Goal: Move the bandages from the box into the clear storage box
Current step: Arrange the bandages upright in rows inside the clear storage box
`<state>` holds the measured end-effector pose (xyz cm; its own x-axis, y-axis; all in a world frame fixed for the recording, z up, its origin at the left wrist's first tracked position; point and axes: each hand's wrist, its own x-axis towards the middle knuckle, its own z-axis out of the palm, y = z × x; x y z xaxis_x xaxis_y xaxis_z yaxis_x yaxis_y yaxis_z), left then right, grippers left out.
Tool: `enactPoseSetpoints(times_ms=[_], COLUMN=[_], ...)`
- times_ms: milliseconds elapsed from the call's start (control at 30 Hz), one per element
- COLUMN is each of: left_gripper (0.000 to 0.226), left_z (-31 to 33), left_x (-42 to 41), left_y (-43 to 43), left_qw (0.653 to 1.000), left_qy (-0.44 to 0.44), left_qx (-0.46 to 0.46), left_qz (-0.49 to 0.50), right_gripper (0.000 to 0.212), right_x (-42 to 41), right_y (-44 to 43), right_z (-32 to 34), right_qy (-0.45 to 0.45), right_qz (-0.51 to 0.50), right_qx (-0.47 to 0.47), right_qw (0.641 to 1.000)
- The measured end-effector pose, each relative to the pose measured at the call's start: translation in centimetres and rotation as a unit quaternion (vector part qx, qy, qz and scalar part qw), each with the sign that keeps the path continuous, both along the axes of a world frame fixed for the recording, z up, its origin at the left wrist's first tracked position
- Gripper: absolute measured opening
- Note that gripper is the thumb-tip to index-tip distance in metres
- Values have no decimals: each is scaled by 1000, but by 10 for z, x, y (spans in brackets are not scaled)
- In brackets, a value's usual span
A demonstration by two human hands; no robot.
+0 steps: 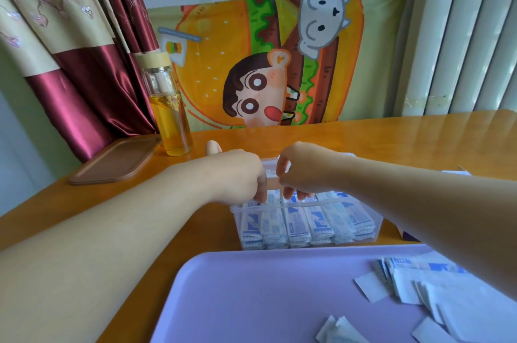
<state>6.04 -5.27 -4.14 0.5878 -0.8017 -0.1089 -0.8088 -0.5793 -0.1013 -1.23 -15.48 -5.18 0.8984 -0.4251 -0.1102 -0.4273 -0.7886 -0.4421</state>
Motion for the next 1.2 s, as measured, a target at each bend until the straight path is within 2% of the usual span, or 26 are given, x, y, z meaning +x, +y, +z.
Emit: enactPoseSetpoints(times_ms=[100,167,233,367,467,567,667,767,1033,1133,1200], left_gripper=[55,55,50,38,32,43,55,61,60,53,36], left_z=[3,7,11,2,-8,-22,-34,-42,-40,-40,-39], left_x=[-4,-13,-29,-57,-80,-96,-106,-109,-104,-97,-89], left_y=[14,28,48,84,104,113,120,123,126,127,131], left_qw=[997,993,984,976,983,986,986,985,982,979,963], left_qy=[-5,-21,-36,-5,48,104,136,153,180,197,270], left_qx=[-70,-105,-144,-164,-99,-31,-6,33,47,39,-1], left_qz=[-12,-47,-94,-141,-149,-130,-101,-72,-33,-34,-21], right_gripper=[15,12,10,17,30,44,50,46,33,37,40], right_x=[-19,-37,-60,-101,-131,-149,-159,-162,-168,-162,-158], right_y=[6,12,24,50,70,86,98,97,79,69,58], right_z=[8,13,16,10,3,-6,-23,-38,-35,-27,-22], right_qy=[-95,-155,-173,-83,27,99,86,67,53,40,48], right_qz=[-2,7,28,86,154,210,222,201,177,148,102], right_qx=[-73,-101,-116,-153,-136,-119,-119,-110,-111,-83,-77], right_qw=[993,983,978,981,978,965,964,971,976,985,991])
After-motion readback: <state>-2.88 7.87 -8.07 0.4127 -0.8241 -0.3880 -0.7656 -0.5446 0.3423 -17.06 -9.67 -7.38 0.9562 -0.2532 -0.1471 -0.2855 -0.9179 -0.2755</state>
